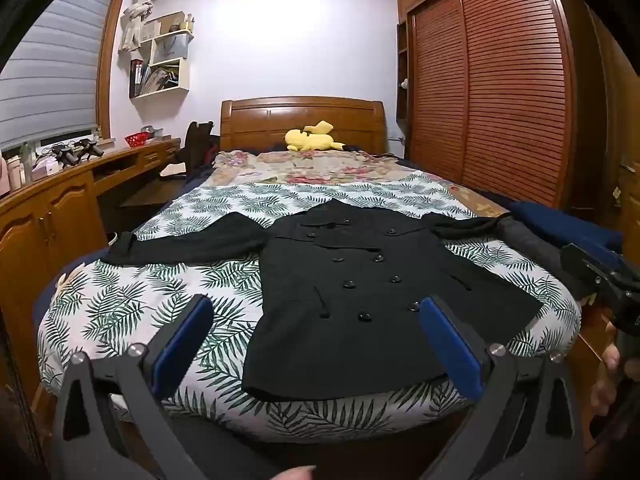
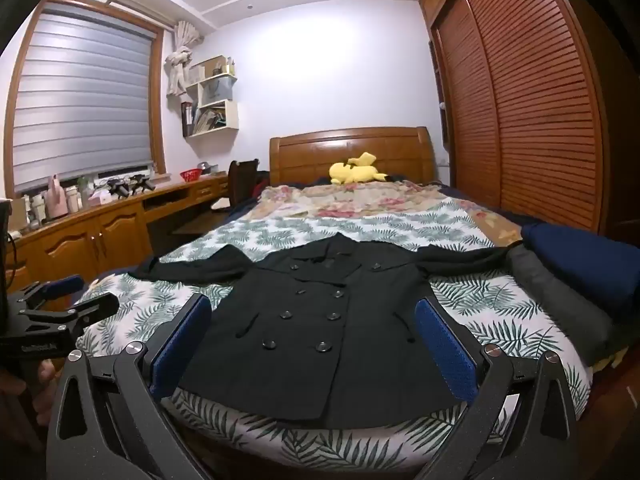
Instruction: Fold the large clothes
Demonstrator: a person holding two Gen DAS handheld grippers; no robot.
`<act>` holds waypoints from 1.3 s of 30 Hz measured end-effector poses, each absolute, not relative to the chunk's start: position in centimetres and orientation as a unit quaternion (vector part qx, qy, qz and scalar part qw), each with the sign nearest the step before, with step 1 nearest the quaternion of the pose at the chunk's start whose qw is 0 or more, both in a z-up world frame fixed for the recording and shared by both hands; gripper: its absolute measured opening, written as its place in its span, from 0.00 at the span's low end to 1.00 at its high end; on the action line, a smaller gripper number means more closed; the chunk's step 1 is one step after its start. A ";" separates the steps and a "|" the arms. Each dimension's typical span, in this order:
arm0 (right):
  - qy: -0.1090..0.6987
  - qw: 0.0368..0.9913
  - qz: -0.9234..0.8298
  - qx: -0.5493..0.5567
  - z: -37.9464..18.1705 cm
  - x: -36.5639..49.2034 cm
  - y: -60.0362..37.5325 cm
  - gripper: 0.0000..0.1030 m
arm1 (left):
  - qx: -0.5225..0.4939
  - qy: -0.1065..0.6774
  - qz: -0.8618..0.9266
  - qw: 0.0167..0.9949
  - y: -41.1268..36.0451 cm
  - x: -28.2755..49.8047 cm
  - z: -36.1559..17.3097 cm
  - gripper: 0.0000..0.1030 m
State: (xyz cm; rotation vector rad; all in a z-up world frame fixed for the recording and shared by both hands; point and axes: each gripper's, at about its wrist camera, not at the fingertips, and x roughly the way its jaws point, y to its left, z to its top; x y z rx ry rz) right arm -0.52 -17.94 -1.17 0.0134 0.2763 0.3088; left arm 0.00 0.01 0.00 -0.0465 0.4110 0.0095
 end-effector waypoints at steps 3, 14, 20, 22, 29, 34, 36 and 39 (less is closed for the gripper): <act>0.136 0.979 0.154 0.005 -1.3 -0.4 -17.9 1.00 | -0.022 0.203 0.007 0.979 0.0 0.0 0.0 1.00; 0.143 0.978 0.150 0.002 -1.8 0.0 -18.0 1.00 | -0.023 0.203 0.007 0.979 0.2 0.0 0.1 1.00; 0.145 0.978 0.151 0.003 -1.7 0.0 -17.9 1.00 | -0.024 0.195 0.008 0.980 0.0 -0.6 0.4 1.00; 0.144 0.978 0.151 0.002 -1.7 0.0 -17.8 1.00 | -0.023 0.194 0.008 0.981 0.0 -0.7 0.5 1.00; 0.142 0.978 0.150 0.003 -1.5 -0.2 -17.5 1.00 | -0.020 0.192 0.009 0.981 0.0 -0.8 0.7 1.00; 0.142 0.979 0.149 0.003 -1.4 -0.3 -17.4 1.00 | -0.019 0.193 0.009 0.981 -0.1 -0.7 0.8 1.00; 0.142 0.979 0.149 0.003 -1.4 -0.3 -17.4 1.00 | -0.020 0.192 0.009 0.981 -0.1 -0.7 0.8 1.00; 0.141 0.979 0.149 0.003 -1.5 -0.3 -17.4 1.00 | -0.019 0.191 0.010 0.981 0.0 -0.8 0.8 1.00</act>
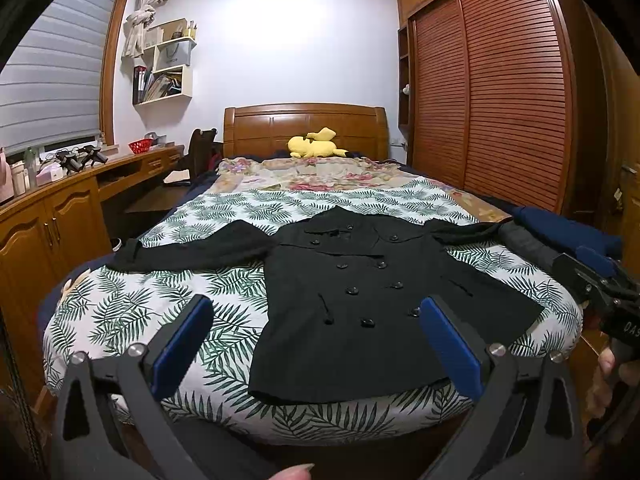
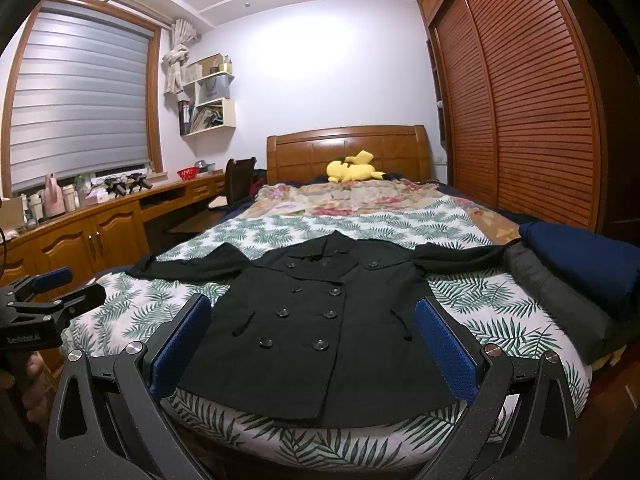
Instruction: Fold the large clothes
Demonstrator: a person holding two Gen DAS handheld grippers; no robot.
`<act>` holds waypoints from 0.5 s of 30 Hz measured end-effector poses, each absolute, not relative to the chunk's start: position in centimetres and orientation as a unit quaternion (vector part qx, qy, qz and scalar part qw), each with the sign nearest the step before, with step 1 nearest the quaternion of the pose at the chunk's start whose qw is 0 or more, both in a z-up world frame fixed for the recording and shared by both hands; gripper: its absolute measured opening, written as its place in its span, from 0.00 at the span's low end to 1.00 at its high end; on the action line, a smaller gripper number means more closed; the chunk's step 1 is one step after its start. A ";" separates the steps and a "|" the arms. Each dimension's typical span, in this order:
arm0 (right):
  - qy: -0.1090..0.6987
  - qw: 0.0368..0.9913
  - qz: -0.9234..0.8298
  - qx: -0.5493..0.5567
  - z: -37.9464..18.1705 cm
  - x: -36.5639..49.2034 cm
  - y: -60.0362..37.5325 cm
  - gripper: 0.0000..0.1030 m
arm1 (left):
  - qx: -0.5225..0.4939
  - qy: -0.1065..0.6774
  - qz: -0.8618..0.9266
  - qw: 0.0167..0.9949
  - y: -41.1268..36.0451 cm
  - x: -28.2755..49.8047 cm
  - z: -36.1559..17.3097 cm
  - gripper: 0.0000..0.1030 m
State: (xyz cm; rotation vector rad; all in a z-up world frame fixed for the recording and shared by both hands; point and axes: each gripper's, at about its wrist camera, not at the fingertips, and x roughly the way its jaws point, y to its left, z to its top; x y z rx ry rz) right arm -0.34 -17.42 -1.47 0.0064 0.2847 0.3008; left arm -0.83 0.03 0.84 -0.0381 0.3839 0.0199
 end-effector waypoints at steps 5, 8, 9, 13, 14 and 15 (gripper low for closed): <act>0.141 0.979 0.149 0.004 -1.5 -0.3 -17.4 1.00 | -0.019 0.191 0.010 0.981 0.0 -0.8 0.9 1.00; 0.141 0.979 0.149 0.004 -1.5 -0.3 -17.4 1.00 | -0.018 0.190 0.010 0.981 0.0 -0.8 0.9 1.00; 0.141 0.979 0.149 0.004 -1.5 -0.3 -17.4 1.00 | -0.018 0.190 0.010 0.982 0.0 -0.9 0.9 1.00; 0.140 0.979 0.150 0.006 -1.5 -0.4 -17.4 1.00 | -0.017 0.191 0.010 0.981 0.0 -0.8 0.9 1.00; 0.139 0.979 0.150 0.006 -1.4 -0.4 -17.4 1.00 | -0.017 0.190 0.011 0.982 0.0 -0.9 1.0 1.00; 0.139 0.979 0.150 0.005 -1.4 -0.4 -17.3 1.00 | -0.017 0.190 0.011 0.982 0.0 -0.8 1.0 1.00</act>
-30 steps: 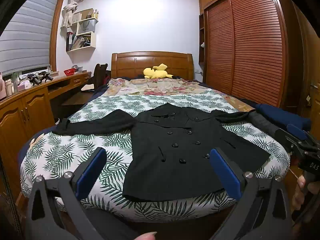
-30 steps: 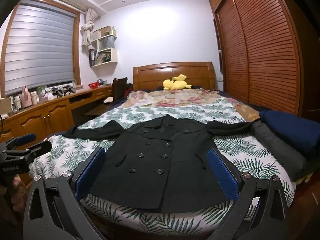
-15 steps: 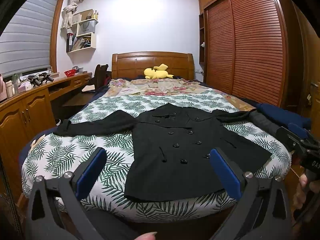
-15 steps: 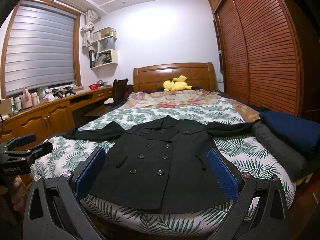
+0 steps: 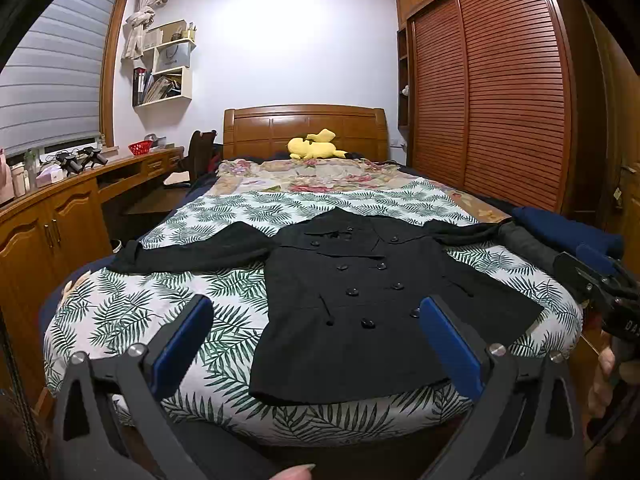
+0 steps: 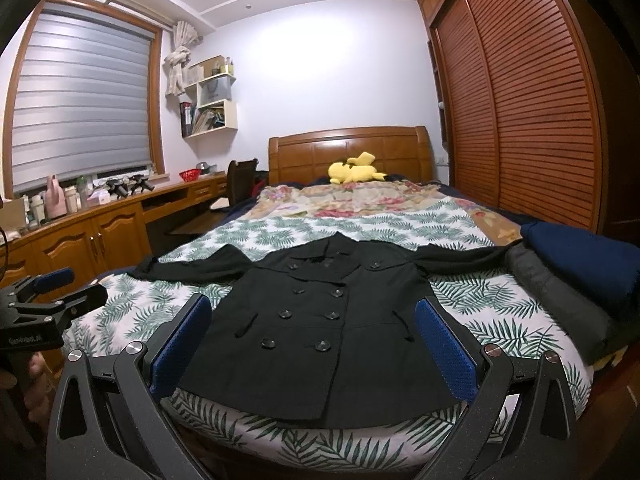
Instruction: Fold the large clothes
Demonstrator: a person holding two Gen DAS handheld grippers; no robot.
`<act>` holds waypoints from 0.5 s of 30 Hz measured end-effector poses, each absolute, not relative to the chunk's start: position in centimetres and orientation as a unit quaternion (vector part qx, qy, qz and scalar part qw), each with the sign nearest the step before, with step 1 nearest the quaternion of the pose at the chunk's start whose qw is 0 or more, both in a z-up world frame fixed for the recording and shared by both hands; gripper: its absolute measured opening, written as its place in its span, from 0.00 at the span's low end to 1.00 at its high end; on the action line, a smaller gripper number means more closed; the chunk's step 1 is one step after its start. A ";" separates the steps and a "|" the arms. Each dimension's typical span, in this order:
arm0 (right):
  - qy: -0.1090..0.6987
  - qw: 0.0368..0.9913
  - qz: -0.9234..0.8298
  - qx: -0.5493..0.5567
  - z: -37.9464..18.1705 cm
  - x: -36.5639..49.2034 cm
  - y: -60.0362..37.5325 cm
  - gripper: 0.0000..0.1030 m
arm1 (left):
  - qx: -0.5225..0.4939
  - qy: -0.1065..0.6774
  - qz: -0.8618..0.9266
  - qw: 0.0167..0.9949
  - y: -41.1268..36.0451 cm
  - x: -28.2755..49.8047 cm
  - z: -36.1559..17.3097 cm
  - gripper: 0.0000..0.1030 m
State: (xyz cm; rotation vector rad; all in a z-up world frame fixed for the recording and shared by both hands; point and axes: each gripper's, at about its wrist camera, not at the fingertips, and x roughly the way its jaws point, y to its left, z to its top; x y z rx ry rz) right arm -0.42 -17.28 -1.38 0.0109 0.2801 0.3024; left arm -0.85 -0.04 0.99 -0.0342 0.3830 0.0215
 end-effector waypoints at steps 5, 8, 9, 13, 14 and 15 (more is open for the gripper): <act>0.139 0.979 0.150 0.006 -1.3 -0.5 -17.2 1.00 | -0.017 0.189 0.011 0.982 -0.1 -1.0 1.0 1.00; 0.138 0.979 0.150 0.006 -1.3 -0.5 -17.2 1.00 | -0.016 0.189 0.010 0.982 -0.1 -1.1 1.1 1.00; 0.138 0.979 0.150 0.006 -1.4 -0.5 -17.3 1.00 | -0.017 0.189 0.010 0.982 -0.1 -1.1 1.1 1.00; 0.138 0.979 0.150 0.005 -1.4 -0.5 -17.2 1.00 | -0.017 0.190 0.006 0.982 -0.1 -1.1 1.3 1.00; 0.138 0.979 0.150 0.006 -1.4 -0.5 -17.3 1.00 | -0.015 0.189 0.006 0.982 -0.2 -1.2 1.3 1.00; 0.137 0.979 0.151 0.007 -1.4 -0.5 -17.3 1.00 | -0.015 0.188 0.006 0.982 -0.3 -1.2 1.3 1.00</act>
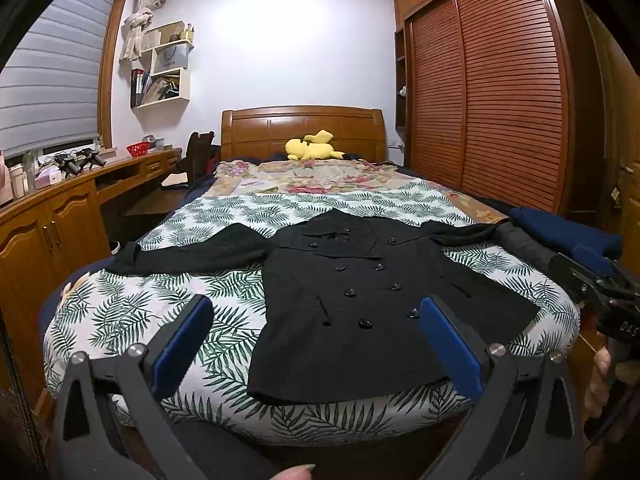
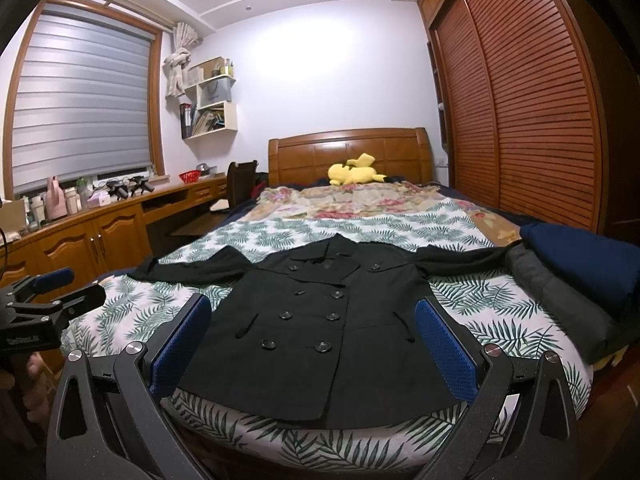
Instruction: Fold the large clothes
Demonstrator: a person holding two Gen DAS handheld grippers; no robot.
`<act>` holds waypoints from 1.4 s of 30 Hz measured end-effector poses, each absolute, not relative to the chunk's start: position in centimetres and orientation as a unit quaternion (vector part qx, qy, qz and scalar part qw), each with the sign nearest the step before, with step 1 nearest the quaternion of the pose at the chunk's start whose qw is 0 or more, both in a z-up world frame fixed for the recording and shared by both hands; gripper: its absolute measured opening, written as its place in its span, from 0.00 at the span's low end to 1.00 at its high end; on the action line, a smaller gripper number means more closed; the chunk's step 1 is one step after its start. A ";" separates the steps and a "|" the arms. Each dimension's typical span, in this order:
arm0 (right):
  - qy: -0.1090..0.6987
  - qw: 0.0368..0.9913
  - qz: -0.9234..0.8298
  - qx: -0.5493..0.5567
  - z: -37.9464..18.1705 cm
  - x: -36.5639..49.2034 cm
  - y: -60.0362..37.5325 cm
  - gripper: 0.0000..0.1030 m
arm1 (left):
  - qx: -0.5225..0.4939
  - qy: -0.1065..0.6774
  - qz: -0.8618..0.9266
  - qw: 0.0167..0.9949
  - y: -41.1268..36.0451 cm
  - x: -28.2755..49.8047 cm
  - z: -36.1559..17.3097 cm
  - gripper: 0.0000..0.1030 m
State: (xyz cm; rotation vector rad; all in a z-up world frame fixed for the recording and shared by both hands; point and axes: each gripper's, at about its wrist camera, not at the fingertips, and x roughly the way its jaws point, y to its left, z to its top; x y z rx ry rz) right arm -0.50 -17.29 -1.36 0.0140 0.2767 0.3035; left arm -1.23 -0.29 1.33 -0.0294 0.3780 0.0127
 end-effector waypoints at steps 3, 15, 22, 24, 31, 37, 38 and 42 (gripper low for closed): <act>0.136 0.979 0.150 0.006 -1.3 -0.5 -17.2 1.00 | -0.014 0.186 0.004 0.983 -0.4 -1.4 1.5 1.00; 0.135 0.979 0.150 0.007 -1.3 -0.6 -17.3 1.00 | -0.011 0.181 0.003 0.983 -0.8 -1.7 1.7 1.00; 0.133 0.980 0.149 0.008 -1.2 -0.6 -17.1 1.00 | -0.011 0.181 0.004 0.983 -0.8 -1.7 1.7 1.00; 0.135 0.979 0.150 0.008 -1.1 -0.6 -17.0 1.00 | -0.010 0.183 0.004 0.983 -0.7 -1.7 1.7 1.00; 0.147 0.977 0.155 0.007 -1.1 0.0 -17.0 1.00 | -0.013 0.194 0.008 0.981 -0.3 -0.8 0.8 1.00; 0.165 0.970 0.177 -0.005 -1.7 2.2 -15.8 1.00 | -0.020 0.211 0.014 0.977 1.0 0.6 -0.6 1.00; 0.165 0.970 0.179 -0.005 -1.9 2.5 -15.7 1.00 | -0.021 0.213 0.015 0.977 1.3 0.8 -0.8 1.00; 0.164 0.968 0.190 -0.005 -2.2 4.1 -15.0 1.00 | -0.025 0.223 0.016 0.974 2.4 1.6 -1.6 1.00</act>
